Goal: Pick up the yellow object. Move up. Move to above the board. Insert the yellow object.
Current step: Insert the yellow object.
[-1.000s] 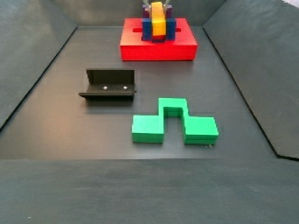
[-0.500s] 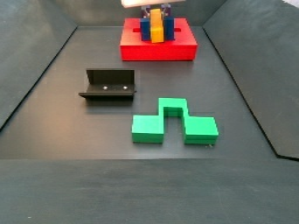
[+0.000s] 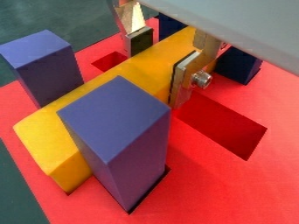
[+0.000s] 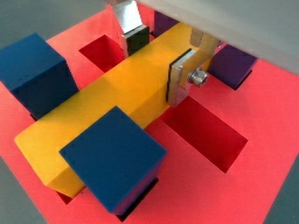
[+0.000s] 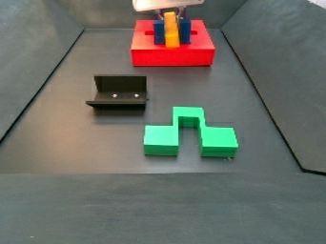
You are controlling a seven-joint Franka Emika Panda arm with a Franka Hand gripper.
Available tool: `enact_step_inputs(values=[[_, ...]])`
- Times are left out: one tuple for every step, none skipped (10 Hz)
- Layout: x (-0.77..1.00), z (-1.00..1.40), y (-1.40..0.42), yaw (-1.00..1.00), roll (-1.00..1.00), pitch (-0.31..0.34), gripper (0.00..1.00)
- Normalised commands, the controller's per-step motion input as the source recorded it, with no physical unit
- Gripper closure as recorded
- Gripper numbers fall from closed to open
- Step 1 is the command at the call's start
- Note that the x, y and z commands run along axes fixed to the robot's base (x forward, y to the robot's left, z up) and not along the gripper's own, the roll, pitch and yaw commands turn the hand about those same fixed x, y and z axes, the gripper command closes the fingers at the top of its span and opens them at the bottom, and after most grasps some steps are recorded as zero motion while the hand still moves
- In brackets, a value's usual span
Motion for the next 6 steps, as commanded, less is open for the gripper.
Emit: enact_step_inputs(values=[[0.0,-0.3,-0.03,0.0,0.09,0.0,1.0],[0.0,-0.39,0.0,0.01,0.09,0.0,1.0],[0.0,-0.45,0.0,0.02,0.09,0.0,1.0],[0.0,-0.29,-0.05,0.03,0.08,0.0,1.0],[0.0,0.0,-0.04,0.0,0.0,0.0,1.0],[0.0,0.0,0.0,0.0,0.0,0.0,1.0]])
